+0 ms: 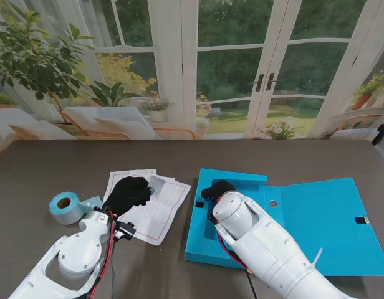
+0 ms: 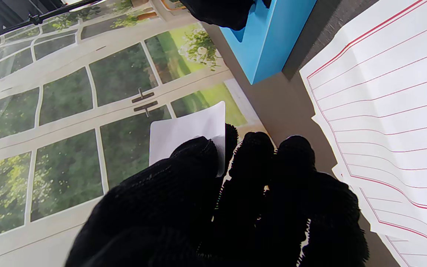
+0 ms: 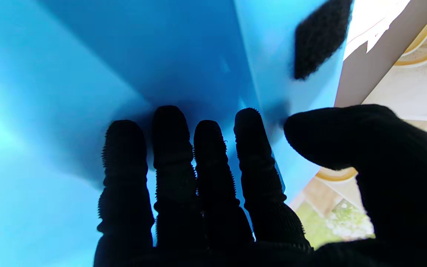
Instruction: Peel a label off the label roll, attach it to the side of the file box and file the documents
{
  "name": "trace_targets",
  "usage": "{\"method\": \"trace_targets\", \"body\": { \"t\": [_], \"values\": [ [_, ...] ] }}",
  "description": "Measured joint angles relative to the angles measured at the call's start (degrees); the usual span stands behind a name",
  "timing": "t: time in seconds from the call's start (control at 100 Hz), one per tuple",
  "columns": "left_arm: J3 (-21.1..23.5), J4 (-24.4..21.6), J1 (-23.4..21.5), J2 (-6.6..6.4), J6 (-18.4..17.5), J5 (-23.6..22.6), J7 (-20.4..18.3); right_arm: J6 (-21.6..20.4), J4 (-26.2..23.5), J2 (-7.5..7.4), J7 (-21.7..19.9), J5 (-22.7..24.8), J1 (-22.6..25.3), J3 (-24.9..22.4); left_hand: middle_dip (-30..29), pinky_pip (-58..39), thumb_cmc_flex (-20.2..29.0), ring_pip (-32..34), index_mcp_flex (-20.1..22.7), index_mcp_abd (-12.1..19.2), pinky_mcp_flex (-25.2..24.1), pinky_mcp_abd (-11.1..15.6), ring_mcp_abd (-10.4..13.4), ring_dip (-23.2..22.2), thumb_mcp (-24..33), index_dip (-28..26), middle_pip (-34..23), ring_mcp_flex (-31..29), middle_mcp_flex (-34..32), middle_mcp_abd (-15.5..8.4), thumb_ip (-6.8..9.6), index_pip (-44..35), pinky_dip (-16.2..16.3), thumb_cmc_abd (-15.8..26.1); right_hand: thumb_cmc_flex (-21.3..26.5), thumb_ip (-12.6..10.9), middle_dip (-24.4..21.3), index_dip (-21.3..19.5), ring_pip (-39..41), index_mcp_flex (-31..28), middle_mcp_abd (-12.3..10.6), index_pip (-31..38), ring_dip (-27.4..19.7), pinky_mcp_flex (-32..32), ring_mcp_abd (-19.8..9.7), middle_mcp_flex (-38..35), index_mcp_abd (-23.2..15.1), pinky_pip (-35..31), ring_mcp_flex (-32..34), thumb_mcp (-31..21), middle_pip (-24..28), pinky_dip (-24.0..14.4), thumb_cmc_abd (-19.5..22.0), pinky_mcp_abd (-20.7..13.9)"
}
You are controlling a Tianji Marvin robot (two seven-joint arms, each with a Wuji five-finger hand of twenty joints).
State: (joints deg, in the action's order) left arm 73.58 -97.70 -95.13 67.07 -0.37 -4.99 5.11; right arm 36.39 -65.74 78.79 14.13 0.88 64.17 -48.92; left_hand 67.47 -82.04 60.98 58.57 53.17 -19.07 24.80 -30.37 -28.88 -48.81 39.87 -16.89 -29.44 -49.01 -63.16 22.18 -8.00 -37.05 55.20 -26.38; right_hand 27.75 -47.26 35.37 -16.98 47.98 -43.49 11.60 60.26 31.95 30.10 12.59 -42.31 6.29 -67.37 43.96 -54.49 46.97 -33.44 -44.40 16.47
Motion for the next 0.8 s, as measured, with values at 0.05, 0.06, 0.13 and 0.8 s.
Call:
{"method": "trace_targets", "body": {
  "t": [0.05, 0.06, 0.13, 0.8],
  "values": [
    [0.00, 0.00, -0.01, 0.00, 0.06, 0.00, 0.01, 0.18, 0.30, 0.32, 0.70, -0.61, -0.04, -0.30, -0.01, 0.00, 0.00, 0.00, 0.00, 0.00, -0.01, -0.03, -0.02, 0.00, 0.00, -0.01, 0.02, 0.00, 0.00, 0.01, 0.00, 0.00, 0.01, 0.00, 2.01, 4.98, 1.07, 1.63, 1.07, -0.65, -0.04, 2.55, 0.42, 0.14, 0.44, -2.05, -0.95, -0.54, 1.87, -0.20, 0.10, 0.02, -1.92, 0.00],
    [0.00, 0.00, -0.02, 0.00, 0.08, 0.00, 0.02, 0.22, 0.37, 0.40, 0.87, -0.73, -0.06, -0.35, -0.01, 0.00, 0.00, 0.00, 0.00, -0.01, -0.02, -0.03, -0.03, -0.01, 0.00, -0.03, 0.02, 0.00, 0.00, 0.01, 0.00, 0.00, 0.01, 0.00, 2.17, 6.05, 1.29, 1.74, 1.48, -1.10, -0.15, 3.02, 0.45, 0.17, 0.41, -3.24, -1.26, -0.64, 2.39, -0.39, 0.10, 0.03, -2.09, 0.00],
    [0.01, 0.00, -0.03, 0.00, 0.14, -0.01, 0.02, 0.29, 0.85, 0.76, 1.61, -1.17, -0.18, -0.53, -0.03, 0.00, 0.00, 0.00, 0.01, -0.02, -0.02, -0.04, -0.04, -0.01, 0.00, -0.07, 0.04, 0.00, 0.00, 0.02, 0.00, 0.00, 0.02, 0.00, 3.17, 11.65, 2.80, 2.25, 2.63, -4.08, -0.90, 3.70, 1.08, 0.88, 0.36, -7.77, -1.64, -1.22, 5.62, -1.70, 0.03, 0.08, -3.87, 0.23],
    [0.05, 0.12, -0.17, 0.00, 0.32, -0.02, -0.01, -0.65, 1.04, 1.38, 0.36, -10.26, 0.27, -3.59, -0.09, 0.00, 0.00, 0.01, 0.02, -0.10, -0.07, -0.10, -0.11, -0.01, 0.00, -0.22, 0.22, 0.03, 0.00, 0.09, 0.00, 0.00, 0.14, 0.00, -7.24, -10.42, 0.91, -5.00, 2.93, -2.59, -0.93, -6.09, 1.55, 11.59, 0.16, -2.51, 0.94, -3.63, 3.43, -1.20, -1.46, 0.94, 2.60, 0.71]
  ]
}}
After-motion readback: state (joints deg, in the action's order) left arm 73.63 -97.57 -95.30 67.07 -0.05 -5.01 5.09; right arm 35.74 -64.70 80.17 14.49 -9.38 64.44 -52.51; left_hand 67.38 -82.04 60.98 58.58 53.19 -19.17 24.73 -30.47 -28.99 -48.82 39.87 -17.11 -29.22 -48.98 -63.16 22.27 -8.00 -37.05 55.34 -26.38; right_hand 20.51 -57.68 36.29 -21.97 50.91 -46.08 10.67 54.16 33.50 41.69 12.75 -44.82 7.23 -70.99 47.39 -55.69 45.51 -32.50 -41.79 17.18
